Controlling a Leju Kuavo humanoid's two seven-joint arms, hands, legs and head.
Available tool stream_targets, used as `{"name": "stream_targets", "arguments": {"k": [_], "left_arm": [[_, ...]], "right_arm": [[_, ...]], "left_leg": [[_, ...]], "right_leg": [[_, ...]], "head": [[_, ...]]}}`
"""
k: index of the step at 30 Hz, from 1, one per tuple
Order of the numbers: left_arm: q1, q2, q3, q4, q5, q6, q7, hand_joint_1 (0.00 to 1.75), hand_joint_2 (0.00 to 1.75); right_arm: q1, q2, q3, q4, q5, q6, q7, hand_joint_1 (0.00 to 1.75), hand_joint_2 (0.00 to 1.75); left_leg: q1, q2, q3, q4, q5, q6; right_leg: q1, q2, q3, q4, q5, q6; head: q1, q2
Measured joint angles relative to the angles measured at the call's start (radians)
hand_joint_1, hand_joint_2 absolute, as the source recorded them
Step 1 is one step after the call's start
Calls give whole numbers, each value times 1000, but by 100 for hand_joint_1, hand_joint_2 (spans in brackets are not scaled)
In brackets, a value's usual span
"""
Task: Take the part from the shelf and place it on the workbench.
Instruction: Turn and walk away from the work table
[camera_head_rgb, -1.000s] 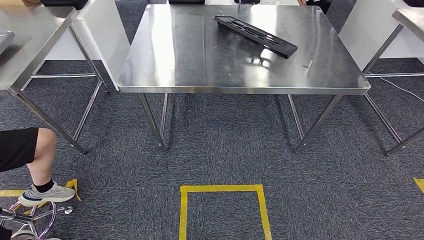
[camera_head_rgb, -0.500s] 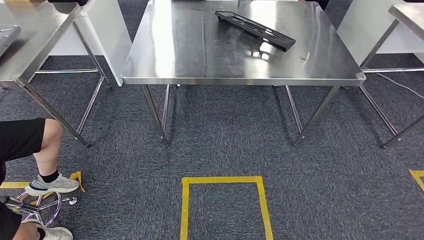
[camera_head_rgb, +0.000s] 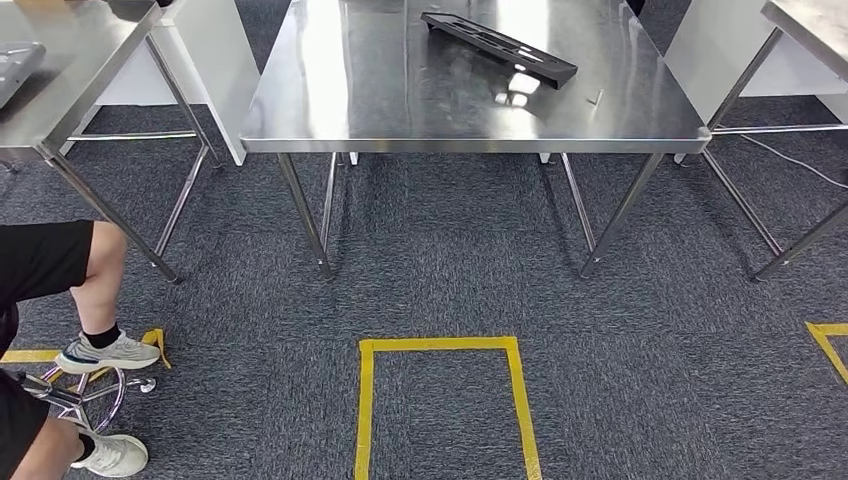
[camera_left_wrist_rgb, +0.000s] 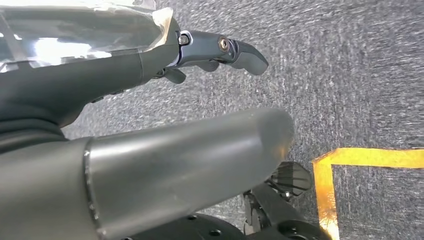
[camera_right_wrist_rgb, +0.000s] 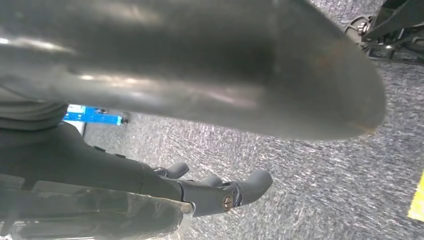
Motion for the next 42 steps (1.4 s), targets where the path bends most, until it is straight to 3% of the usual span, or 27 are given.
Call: {"name": "stream_targets", "arguments": {"k": [2, 4, 5, 7, 9, 10, 11, 13, 14, 16, 18, 20, 22, 23, 24, 25, 26, 28, 29, 31, 34, 36, 38, 39, 40, 41, 42], "left_arm": [[0, 0, 0, 0, 0, -1, 1, 0, 0], [1, 0, -1, 0, 0, -2, 1, 0, 0], [1, 0, -1, 0, 0, -2, 1, 0, 0], [0, 1, -1, 0, -1, -4, 1, 0, 0], [1, 1, -2, 0, -1, -7, 1, 0, 0], [1, 1, -3, 0, -2, -8, 1, 0, 0], [1, 0, -3, 0, -2, -9, 2, 0, 0], [0, 1, -4, 0, -2, -10, 2, 0, 0], [0, 1, -5, 0, -3, -11, 3, 0, 0], [-1, 3, -5, 0, -3, -13, 5, 0, 0], [0, 4, -5, 0, -3, -15, 8, 0, 0], [1, 4, -5, 1, -3, -15, 12, 0, 0], [1, 4, -5, 1, -3, -16, 14, 0, 0], [1, 4, -5, 1, -3, -16, 15, 0, 0], [1, 4, -5, 1, -3, -16, 15, 0, 0], [2, 4, -5, 1, -3, -16, 16, 0, 0], [2, 5, -5, 1, -3, -16, 16, 0, 0], [0, 5, -5, 1, -3, -16, 16, 0, 0], [0, 5, -5, 1, -3, -16, 16, 0, 0], [-2, 5, -5, 0, -3, -16, 16, 0, 0], [-1, 4, -5, 1, -3, -16, 16, 0, 0], [-2, 3, -5, 0, -2, -16, 16, 0, 0], [-2, 4, -5, 0, -2, -17, 16, 0, 0], [-2, 4, -5, 0, -2, -17, 16, 0, 0], [-2, 3, -5, 0, -2, -17, 16, 0, 0], [-2, 3, -5, 0, -2, -17, 16, 0, 0], [-2, 2, -5, 0, -2, -17, 16, 0, 0]], "right_arm": [[0, 0, 0, 0, 1, -3, 0, 0, 0], [0, 0, -1, 2, 1, -4, 0, 0, 0], [1, 0, -1, 2, 1, -4, 0, 0, 0], [1, -1, -1, 3, 1, -4, 0, 0, 0], [1, -2, -3, 3, 0, -6, 0, 0, 0], [1, -2, -4, 3, 0, -7, 0, 0, 0], [1, -2, -5, 3, -1, -8, 0, 0, 0], [-1, -2, -7, 3, 0, -9, -2, 0, 0], [-2, -3, -7, 3, 1, -9, -3, 0, 0], [-3, -2, -7, 3, 7, -9, -6, 0, 0], [-2, 0, -7, 4, 15, -9, -7, 0, 0], [-2, 1, -7, 5, 21, -9, -7, 0, 0], [-3, 1, -6, 6, 26, -9, -7, 0, 0], [-3, 1, -6, 6, 29, -9, -7, 0, 0], [-3, 1, -6, 6, 32, -9, -7, 0, 0], [-3, 1, -5, 6, 34, -9, -7, 0, 0], [-3, 1, -5, 6, 35, -9, -6, 0, 0], [-3, 1, -4, 6, 35, -9, -6, 0, 0], [-3, 1, -4, 6, 36, -9, -6, 0, 0], [-5, 1, -4, 6, 36, -9, -6, 0, 0], [-5, 1, -4, 7, 36, -9, -5, 0, 0], [-5, 2, -4, 7, 36, -9, -5, 0, 0], [-5, 2, -4, 7, 36, -9, -5, 0, 0], [-5, 1, -4, 7, 36, -9, -5, 0, 0], [-4, 1, -4, 7, 37, -9, -5, 0, 0], [-4, 1, -4, 7, 37, -9, -5, 0, 0], [-5, 0, -4, 7, 38, -9, -5, 0, 0]], "left_leg": [[-3, 1, -5, -11, 4, 9], [0, 5, -17, -20, 20, 25], [2, 8, -25, -24, 29, 32], [2, 11, -46, -24, 46, 38], [2, 15, -67, -23, 62, 36], [3, 17, -78, -22, 69, 33], [5, 18, -87, -20, 76, 29], [5, 18, -103, -11, 88, 19], [3, 18, -108, -7, 94, 12], [-1, 18, -115, -1, 107, 0], [3, 16, -121, 2, 113, -10], [7, 13, -140, 42, 65, -18], [9, 10, -176, 154, -32, -22], [9, 8, -192, 220, -68, -24], [10, 7, -199, 268, -84, -24], [10, 6, -191, 284, -77, -24], [10, 6, -164, 261, -54, -23], [10, 5, -72, 132, -10, -17], [9, 4, -32, 70, -2, -13], [5, 1, -3, 9, -7, -6], [3, 5, -24, -1, 13, 17], [5, 10, -46, -7, 33, 34], [3, 12, -70, -6, 52, 39], [3, 14, -82, -6, 61, 38], [2, 15, -94, -5, 70, 36], [3, 17, -104, -5, 79, 34], [3, 17, -112, -5, 87, 31]], "right_leg": [[2, 0, -8, 1, 10, 17], [1, 1, -23, 23, -8, 24], [0, 1, -39, 59, -37, 22], [-3, 2, -82, 184, -116, 15], [-8, 2, -101, 285, -155, 23], [-12, 2, -85, 287, -147, 34], [-16, 2, -52, 252, -126, 47], [-25, 2, 54, 104, -88, 67], [-25, 4, 100, 34, -84, 67], [-19, 7, 136, -35, -91, 58], [-21, 7, 121, -34, -86, 42], [-25, 4, 106, -33, -72, 16], [-22, 0, 85, -33, -56, -9], [-18, -2, 75, -31, -48, -15], [-15, -3, 65, -29, -41, -18], [-13, -3, 56, -25, -35, -18], [-12, -3, 47, -19, -30, -16], [-11, -2, 30, -3, -25, -11], [-9, -2, 22, 5, -23, -7], [-5, -3, 9, 13, -15, 6], [-5, -2, -8, 24, -13, 27], [-6, -1, -41, 94, -70, 22], [-7, 0, -81, 220, -148, 15], [-8, 0, -91, 271, -168, 19], [-9, 0, -87, 294, -170, 27], [-10, 0, -62, 278, -154, 38], [-12, 0, -19, 223, -130, 48]], "head": [[0, 0], [1, 0], [4, 0], [8, 0], [9, 0], [10, 0], [10, 0], [11, 0], [12, 0], [12, 0], [8, 0], [5, 0], [1, 0], [0, 0], [0, 0], [0, 0], [0, 0], [-1, 0], [-1, 0], [0, 0], [0, 0], [5, 0], [10, 0], [10, 0], [10, 0], [11, 0], [11, 0]]}}
